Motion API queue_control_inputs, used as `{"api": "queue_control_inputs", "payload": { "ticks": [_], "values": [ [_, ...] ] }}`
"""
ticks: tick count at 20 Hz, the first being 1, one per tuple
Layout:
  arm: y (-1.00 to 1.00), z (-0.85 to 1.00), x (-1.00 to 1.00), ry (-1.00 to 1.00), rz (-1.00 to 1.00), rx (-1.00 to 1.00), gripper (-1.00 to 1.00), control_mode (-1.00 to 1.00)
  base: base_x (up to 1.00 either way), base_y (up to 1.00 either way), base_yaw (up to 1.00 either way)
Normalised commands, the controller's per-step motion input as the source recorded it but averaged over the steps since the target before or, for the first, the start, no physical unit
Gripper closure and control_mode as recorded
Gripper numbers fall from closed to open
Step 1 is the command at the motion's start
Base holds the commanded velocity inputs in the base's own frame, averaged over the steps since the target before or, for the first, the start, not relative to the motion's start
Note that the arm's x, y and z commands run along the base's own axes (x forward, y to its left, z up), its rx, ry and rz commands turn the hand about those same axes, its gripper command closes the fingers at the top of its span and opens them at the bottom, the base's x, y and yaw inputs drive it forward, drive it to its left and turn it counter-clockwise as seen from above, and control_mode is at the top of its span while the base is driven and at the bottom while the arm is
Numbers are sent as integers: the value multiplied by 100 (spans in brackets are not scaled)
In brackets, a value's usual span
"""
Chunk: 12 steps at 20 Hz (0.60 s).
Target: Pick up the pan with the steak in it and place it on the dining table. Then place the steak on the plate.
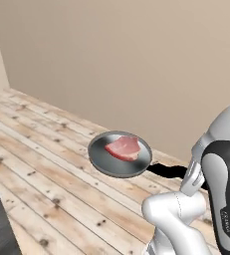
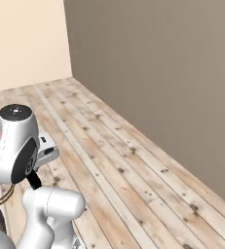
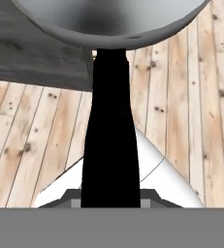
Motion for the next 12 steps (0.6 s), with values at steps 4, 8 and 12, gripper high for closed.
{"api": "queue_control_inputs", "payload": {
  "ticks": [4, 8, 12],
  "values": [
    [0, 0, 0, 0, 0, 0, 100, 100, -2, 0, 49],
    [0, 0, 0, 0, 0, 0, 100, 100, -3, 0, 49],
    [0, 0, 0, 0, 0, 0, 100, 100, 3, -7, 34]
  ]
}}
